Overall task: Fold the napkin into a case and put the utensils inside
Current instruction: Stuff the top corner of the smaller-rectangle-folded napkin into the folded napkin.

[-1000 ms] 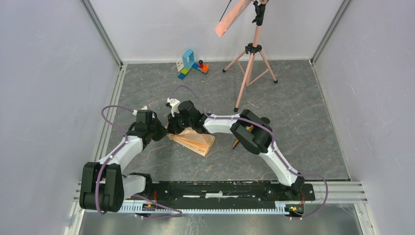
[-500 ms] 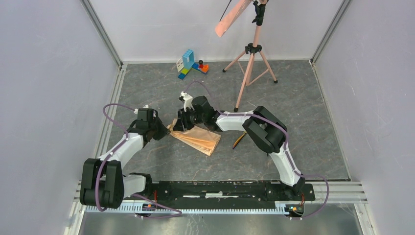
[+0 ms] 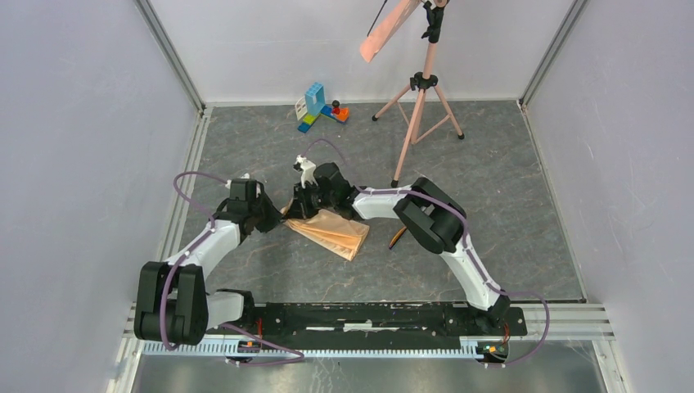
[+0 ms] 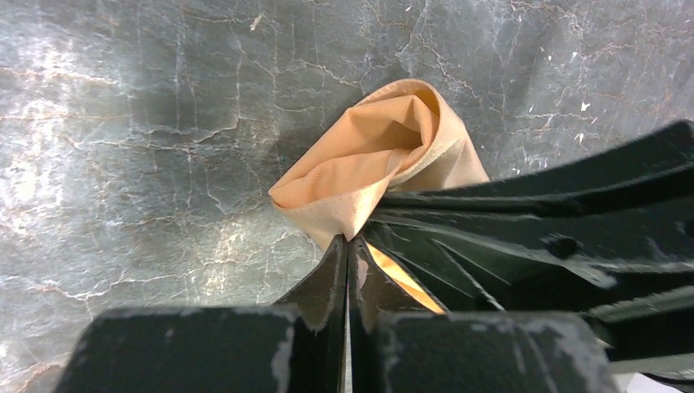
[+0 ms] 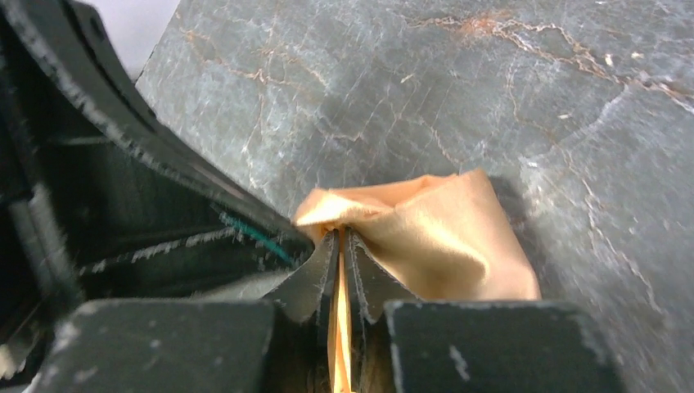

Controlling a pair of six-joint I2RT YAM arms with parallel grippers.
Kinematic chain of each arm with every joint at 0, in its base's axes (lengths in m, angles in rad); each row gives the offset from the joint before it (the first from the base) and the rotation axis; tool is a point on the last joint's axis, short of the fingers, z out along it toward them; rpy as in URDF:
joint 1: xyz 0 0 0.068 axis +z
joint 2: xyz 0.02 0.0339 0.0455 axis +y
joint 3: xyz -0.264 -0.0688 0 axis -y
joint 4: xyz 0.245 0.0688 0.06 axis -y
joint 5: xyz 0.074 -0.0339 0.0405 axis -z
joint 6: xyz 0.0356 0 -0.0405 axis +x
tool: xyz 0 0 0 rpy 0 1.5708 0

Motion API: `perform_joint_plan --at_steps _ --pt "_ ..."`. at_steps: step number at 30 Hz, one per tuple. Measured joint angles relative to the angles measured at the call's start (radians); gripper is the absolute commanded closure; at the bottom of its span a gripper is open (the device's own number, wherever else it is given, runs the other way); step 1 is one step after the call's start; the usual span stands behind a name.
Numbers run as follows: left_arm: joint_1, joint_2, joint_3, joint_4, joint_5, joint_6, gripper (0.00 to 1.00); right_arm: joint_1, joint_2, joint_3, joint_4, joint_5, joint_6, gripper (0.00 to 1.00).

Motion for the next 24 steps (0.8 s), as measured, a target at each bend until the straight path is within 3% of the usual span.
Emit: perform_joint_plan --at_steps 7,12,15,24 --pt "0.008 0.106 0.024 0.032 0.029 -0.002 0.96 0.021 0.097 0.076 0.025 0.043 0.028 0.91" --pt "0.008 0.126 0.031 0.033 0.047 -0.002 0.69 0.006 0.089 0.029 0.092 0.040 0.065 0.85" --pt "0.006 0.103 0.032 0.018 0.075 -0.004 0.59 -0.005 0.050 -0.030 0.108 0.029 0.077 0.83" --pt "0.045 -0.074 0.037 -0.051 0.096 -0.003 0.57 -0.034 -0.092 -0.116 0.082 -0.013 0.082 0.77"
